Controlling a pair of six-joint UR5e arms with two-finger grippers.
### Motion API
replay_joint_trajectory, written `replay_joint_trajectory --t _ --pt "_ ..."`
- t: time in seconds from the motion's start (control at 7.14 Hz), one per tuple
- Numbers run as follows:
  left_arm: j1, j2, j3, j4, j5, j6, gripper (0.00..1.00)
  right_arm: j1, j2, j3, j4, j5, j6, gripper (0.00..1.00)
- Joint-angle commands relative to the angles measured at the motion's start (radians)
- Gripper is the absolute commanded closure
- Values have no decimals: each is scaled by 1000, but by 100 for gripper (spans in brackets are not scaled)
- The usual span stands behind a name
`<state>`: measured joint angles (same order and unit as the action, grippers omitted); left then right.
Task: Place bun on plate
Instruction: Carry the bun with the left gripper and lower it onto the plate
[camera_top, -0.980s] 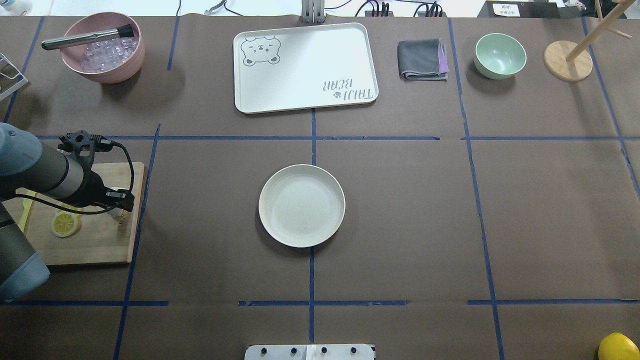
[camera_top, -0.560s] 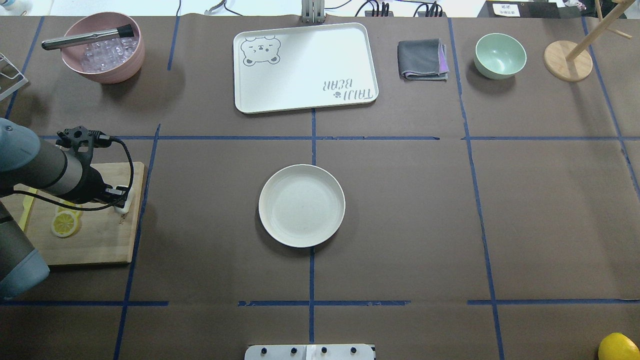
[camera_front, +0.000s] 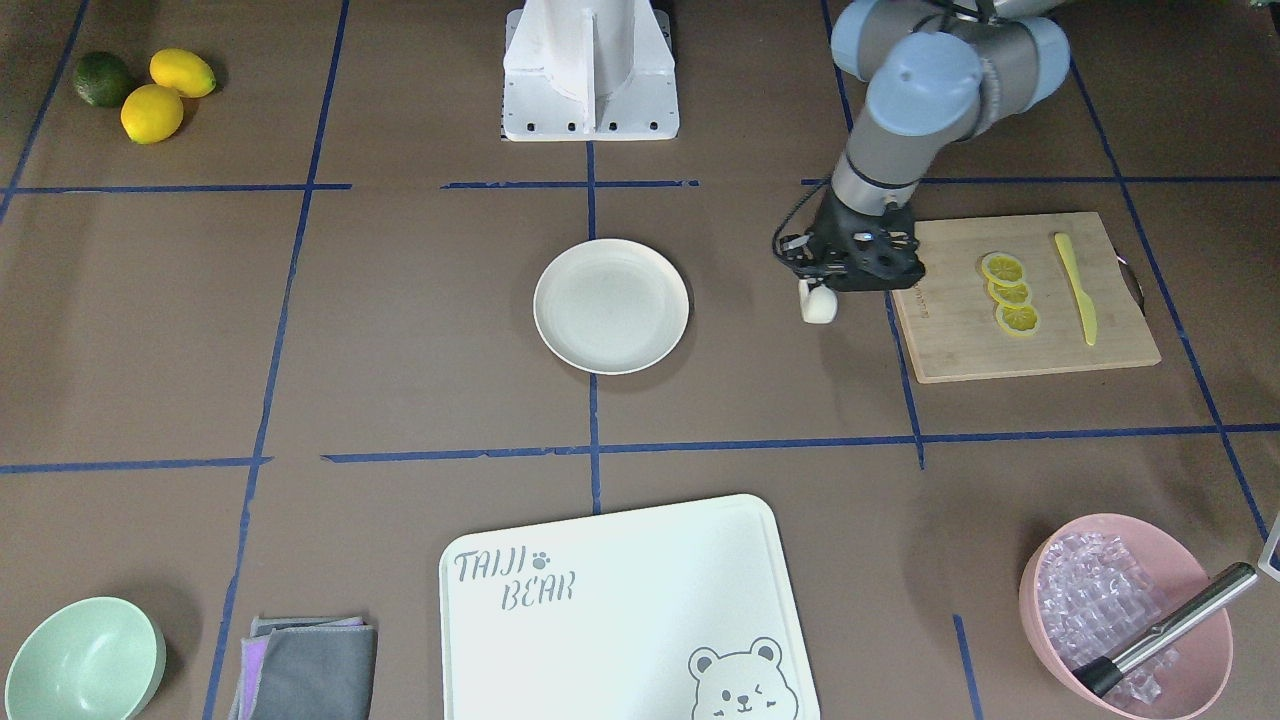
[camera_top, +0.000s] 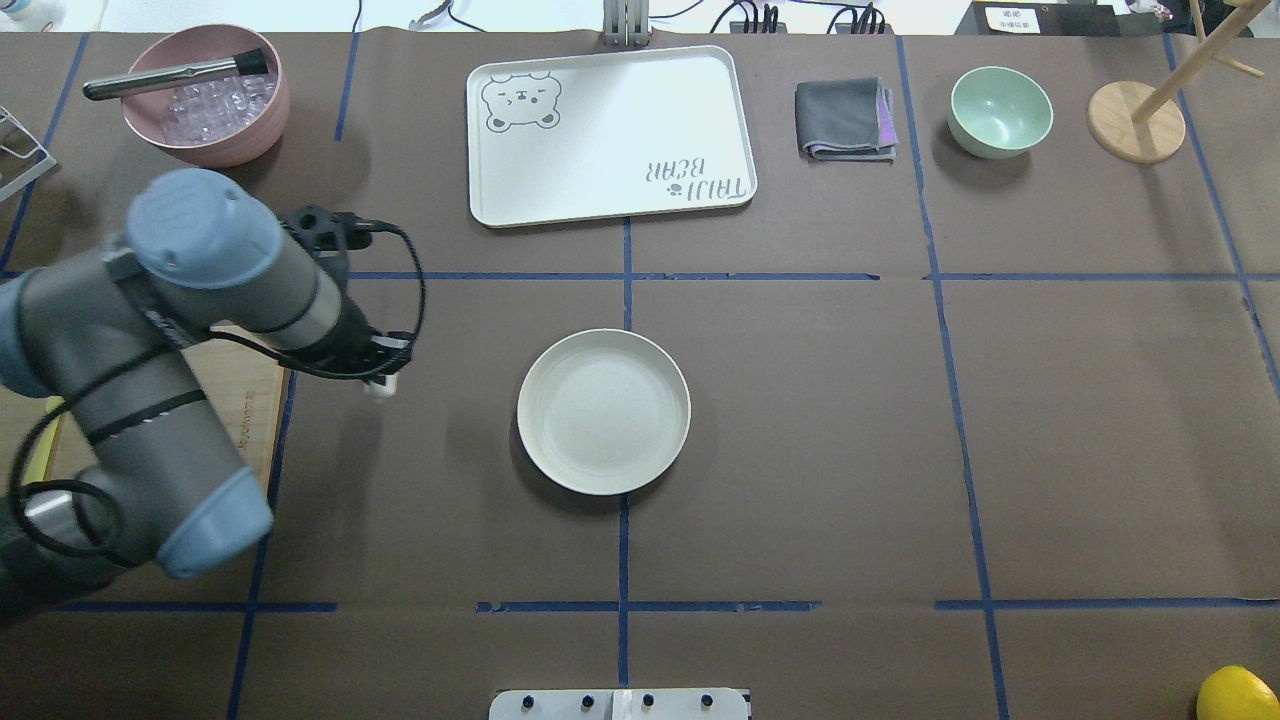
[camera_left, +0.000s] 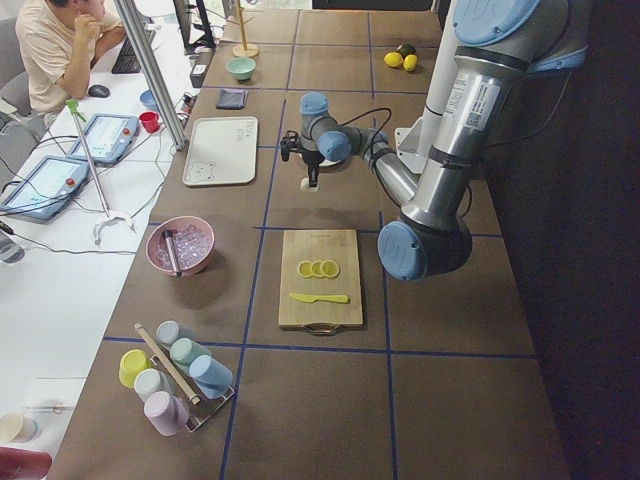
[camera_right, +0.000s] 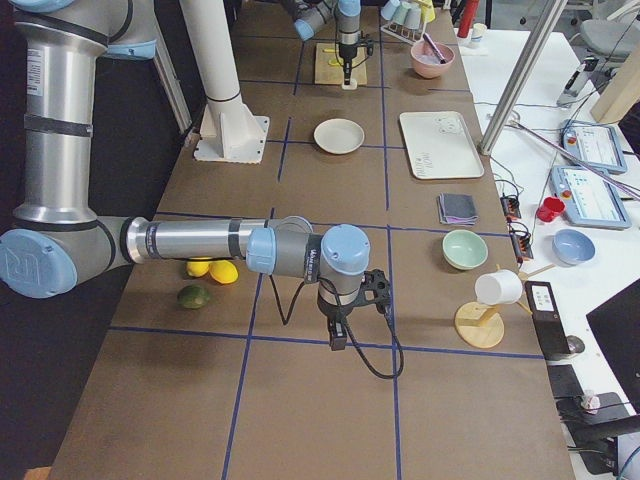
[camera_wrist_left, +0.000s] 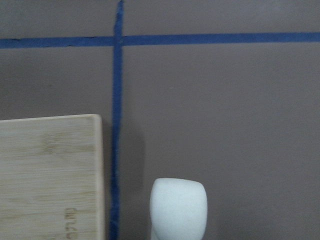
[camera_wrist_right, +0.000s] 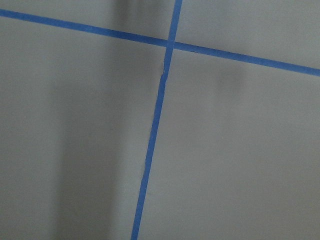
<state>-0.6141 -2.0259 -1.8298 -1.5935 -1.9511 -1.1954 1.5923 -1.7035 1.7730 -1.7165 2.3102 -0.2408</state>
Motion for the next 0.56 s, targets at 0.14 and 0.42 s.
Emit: replay_joint_trajectory --t 0.14,0.42 --pt "171 -368 316 0 142 -226 91 0 -1 -4 0 0 0 0" --pt "191 -370 314 -9 143 -228 87 0 -2 -4 0 0 0 0"
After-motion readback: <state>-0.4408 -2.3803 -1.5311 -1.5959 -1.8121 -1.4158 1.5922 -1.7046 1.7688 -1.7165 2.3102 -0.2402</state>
